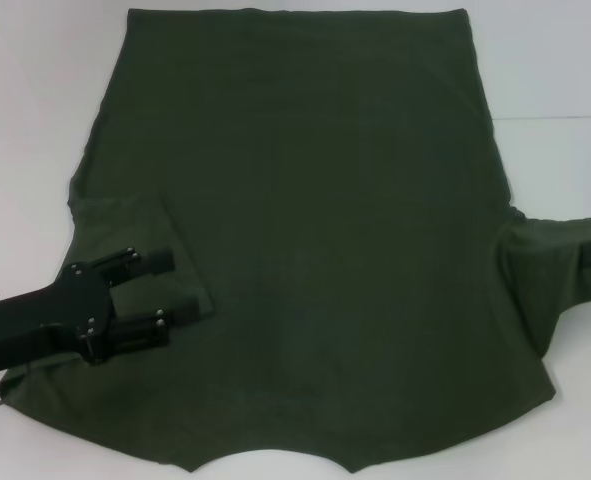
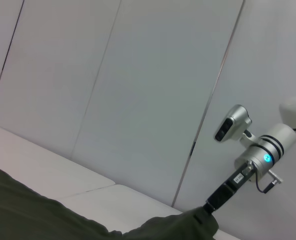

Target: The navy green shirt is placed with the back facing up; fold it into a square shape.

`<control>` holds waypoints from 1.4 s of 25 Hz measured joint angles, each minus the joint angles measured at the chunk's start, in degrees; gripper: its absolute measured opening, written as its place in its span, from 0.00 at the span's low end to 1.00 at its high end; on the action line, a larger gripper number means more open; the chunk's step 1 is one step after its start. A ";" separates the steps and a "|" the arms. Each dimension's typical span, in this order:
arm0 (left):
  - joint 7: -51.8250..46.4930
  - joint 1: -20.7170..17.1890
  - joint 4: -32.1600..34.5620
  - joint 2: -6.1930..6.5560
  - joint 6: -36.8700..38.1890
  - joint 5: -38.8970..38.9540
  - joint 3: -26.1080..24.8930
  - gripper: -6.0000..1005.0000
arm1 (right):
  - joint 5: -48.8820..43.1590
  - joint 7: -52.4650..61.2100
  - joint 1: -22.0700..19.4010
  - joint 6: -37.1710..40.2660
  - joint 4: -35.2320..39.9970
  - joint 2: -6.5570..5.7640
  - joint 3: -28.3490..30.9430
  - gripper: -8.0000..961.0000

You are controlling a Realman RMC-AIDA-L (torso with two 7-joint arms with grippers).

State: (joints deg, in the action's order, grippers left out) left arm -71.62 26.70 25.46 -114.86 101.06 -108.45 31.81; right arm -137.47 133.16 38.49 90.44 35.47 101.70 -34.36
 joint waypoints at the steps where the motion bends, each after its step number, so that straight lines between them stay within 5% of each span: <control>1: -0.09 -0.03 0.05 0.00 0.07 0.00 0.00 0.86 | -0.01 0.00 0.19 0.06 0.56 -0.02 -0.10 0.02; 7: -0.19 -0.02 0.11 0.07 0.24 0.00 -0.03 0.86 | 0.08 -0.36 2.81 0.55 1.93 0.31 -0.11 0.02; 18: -0.60 0.18 0.11 0.09 0.29 0.17 -0.18 0.86 | -0.05 -1.54 13.02 -1.08 -2.75 4.43 -7.26 0.02; 26: -0.75 0.23 0.11 0.10 0.27 0.71 -0.18 0.86 | -0.24 2.76 18.32 -9.42 -6.56 7.78 -16.90 0.02; 32: -1.26 0.53 0.12 0.30 0.27 0.88 -0.17 0.86 | 0.41 3.69 18.08 -13.70 -6.63 8.88 -14.71 0.14; 35: -1.50 0.89 0.16 0.42 0.28 0.89 -0.17 0.86 | 1.80 3.80 16.75 -15.56 -6.67 8.78 -9.69 0.28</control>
State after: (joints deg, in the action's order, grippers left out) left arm -73.12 27.60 25.63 -114.44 101.34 -107.56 31.64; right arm -135.67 136.95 55.24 74.88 28.81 110.49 -44.05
